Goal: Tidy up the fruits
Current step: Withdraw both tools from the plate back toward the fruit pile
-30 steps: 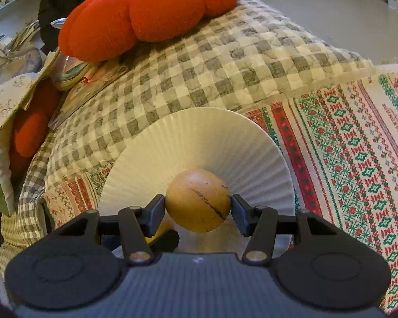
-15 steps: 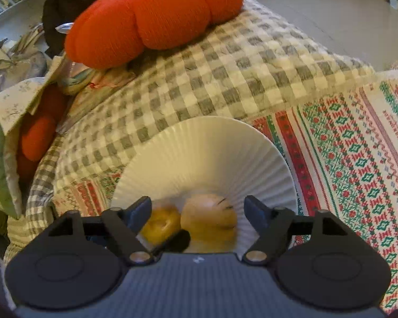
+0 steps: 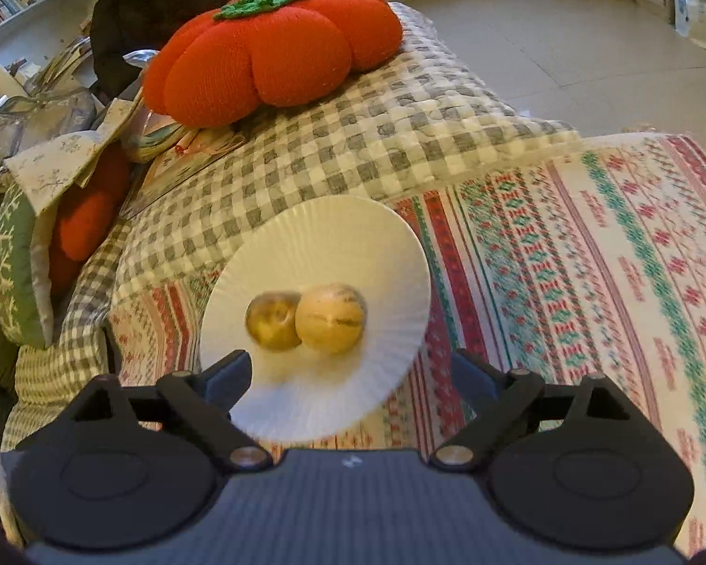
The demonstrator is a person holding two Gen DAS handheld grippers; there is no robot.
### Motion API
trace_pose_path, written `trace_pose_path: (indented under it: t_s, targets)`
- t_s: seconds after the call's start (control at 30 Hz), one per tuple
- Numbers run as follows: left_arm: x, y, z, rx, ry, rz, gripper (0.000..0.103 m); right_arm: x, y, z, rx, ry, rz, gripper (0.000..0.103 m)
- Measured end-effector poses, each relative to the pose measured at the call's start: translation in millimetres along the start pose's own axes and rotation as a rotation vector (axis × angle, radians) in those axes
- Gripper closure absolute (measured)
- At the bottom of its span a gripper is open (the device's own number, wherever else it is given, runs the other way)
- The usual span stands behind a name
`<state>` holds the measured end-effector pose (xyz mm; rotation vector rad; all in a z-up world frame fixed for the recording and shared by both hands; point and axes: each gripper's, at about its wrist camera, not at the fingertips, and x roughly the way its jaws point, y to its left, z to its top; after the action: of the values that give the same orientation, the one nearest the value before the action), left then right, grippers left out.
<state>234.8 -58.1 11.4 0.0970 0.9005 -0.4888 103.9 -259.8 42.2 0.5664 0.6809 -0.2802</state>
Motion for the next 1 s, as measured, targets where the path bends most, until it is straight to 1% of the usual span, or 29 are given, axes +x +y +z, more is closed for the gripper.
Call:
trace_pose_path:
  t_s: [0.07,0.2,0.33,0.53,0.7,1.0]
  targets:
    - [-10,-1,-6,0.000,0.004,0.012,0.017,-9,0,-7,0.000,0.000,0.001,0.012]
    - [-32,-7,-20,-0.005,-0.002,0.009,0.016,-27,2,-23,-0.001,0.000,0.011,0.012]
    - [-53,-17,-34,0.017,-0.016,0.023,0.016,-42,6,-41,-0.013,-0.001,0.012,0.011]
    - [-80,-24,-58,0.008,-0.018,0.020,0.016,-63,11,-67,-0.031,-0.008,0.018,0.010]
    - [-94,-26,-80,-0.004,-0.029,0.044,0.016,-75,15,-90,-0.048,-0.022,0.010,0.008]
    - [-106,-25,-116,0.006,-0.012,0.075,0.016,-84,17,-127,-0.095,-0.020,-0.004,0.008]
